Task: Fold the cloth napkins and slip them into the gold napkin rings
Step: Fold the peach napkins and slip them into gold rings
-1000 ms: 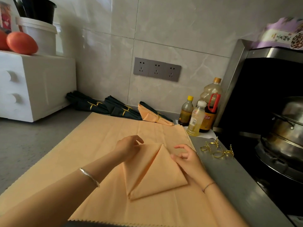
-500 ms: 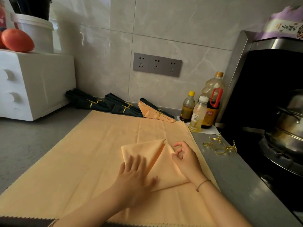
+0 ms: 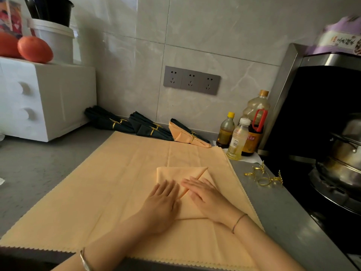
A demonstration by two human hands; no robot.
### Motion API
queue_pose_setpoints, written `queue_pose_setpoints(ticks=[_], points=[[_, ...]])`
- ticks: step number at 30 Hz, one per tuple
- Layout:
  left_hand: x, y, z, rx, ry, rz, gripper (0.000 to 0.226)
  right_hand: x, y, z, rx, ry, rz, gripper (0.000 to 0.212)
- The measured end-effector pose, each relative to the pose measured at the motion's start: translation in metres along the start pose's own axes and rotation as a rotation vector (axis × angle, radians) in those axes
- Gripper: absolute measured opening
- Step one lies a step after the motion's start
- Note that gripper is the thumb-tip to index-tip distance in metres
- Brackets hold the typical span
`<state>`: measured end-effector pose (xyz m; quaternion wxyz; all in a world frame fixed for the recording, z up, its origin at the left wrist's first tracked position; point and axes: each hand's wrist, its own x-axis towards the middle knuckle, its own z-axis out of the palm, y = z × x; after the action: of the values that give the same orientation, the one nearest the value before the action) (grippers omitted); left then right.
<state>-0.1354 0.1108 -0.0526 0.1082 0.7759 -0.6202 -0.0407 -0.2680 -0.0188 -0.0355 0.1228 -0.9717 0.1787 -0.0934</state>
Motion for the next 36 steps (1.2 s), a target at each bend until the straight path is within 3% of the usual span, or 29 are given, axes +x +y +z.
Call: queue_pose_setpoints(ticks=[3,7,9,12,13,17,20,23,26,30,34,36], points=[[-0.001,-0.001,0.001,-0.019,0.026,-0.011,0.144,0.004,0.006,-0.001,-0.040,-0.157,0.073,0.048],[-0.003,-0.002,0.003,-0.026,0.035,0.006,0.134,0.011,0.023,-0.004,-0.076,-0.196,0.184,0.052],[-0.005,0.000,0.002,-0.042,0.022,0.029,0.114,0.017,0.032,-0.007,-0.060,-0.182,0.235,0.053],[-0.005,0.004,-0.004,-0.050,0.001,0.037,0.060,0.026,0.043,-0.009,-0.058,-0.159,0.295,0.053],[-0.006,0.004,-0.005,-0.047,-0.008,0.035,0.053,0.028,0.045,-0.009,-0.056,-0.155,0.308,0.052],[-0.006,0.001,-0.009,-0.041,-0.039,0.054,0.050,0.034,0.047,-0.013,-0.024,-0.164,0.327,0.051],[-0.007,0.001,-0.009,-0.036,-0.037,0.058,0.049,0.025,0.037,-0.026,0.063,-0.040,0.306,0.051],[-0.010,0.000,-0.010,-0.035,-0.028,0.057,0.049,-0.002,0.020,-0.039,0.065,0.091,0.167,0.054],[-0.011,0.000,-0.010,-0.039,-0.033,0.055,0.049,-0.036,0.002,-0.048,-0.118,-0.015,0.023,0.070],[-0.010,-0.002,-0.009,-0.039,-0.033,0.062,0.048,-0.062,0.000,-0.053,-0.358,-0.120,0.004,0.055],[-0.009,-0.002,-0.007,-0.051,-0.034,0.065,0.047,-0.063,0.019,-0.051,-0.293,-0.110,0.050,0.048],[-0.009,0.000,-0.007,-0.072,-0.037,0.064,0.047,-0.057,0.032,-0.048,-0.149,-0.054,0.098,0.039]])
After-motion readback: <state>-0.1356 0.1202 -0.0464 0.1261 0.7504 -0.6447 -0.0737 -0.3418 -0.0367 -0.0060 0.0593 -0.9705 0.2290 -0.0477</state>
